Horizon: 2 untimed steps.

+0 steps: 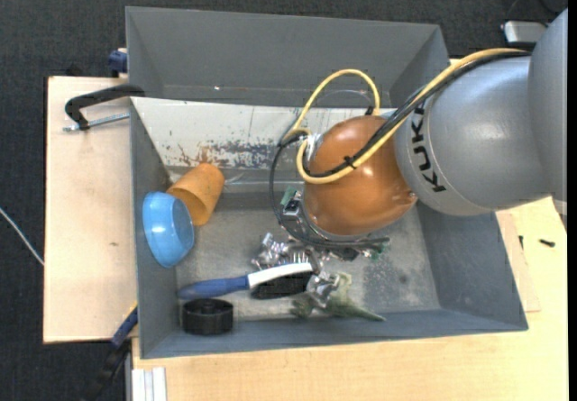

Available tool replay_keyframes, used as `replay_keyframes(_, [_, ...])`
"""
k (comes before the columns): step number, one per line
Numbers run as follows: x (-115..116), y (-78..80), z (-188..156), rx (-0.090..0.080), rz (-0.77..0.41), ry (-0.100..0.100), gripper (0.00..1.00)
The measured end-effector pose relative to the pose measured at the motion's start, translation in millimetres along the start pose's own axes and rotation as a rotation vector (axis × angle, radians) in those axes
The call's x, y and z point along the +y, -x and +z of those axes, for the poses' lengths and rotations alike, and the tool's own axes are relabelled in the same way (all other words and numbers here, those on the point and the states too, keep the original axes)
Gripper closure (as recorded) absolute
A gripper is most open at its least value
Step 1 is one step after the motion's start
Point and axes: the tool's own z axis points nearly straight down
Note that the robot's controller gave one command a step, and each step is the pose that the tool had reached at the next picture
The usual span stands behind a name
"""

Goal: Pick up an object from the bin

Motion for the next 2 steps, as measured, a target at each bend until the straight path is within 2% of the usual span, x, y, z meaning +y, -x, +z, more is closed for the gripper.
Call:
replay_keyframes(1, [-1.5, -1.7, 2.6, -0.003, 0.004, -0.003, 1.0])
replay_keyframes(2, [-7.9, -11.5, -141.7, 0.009, -0.033, 0.001, 1.0])
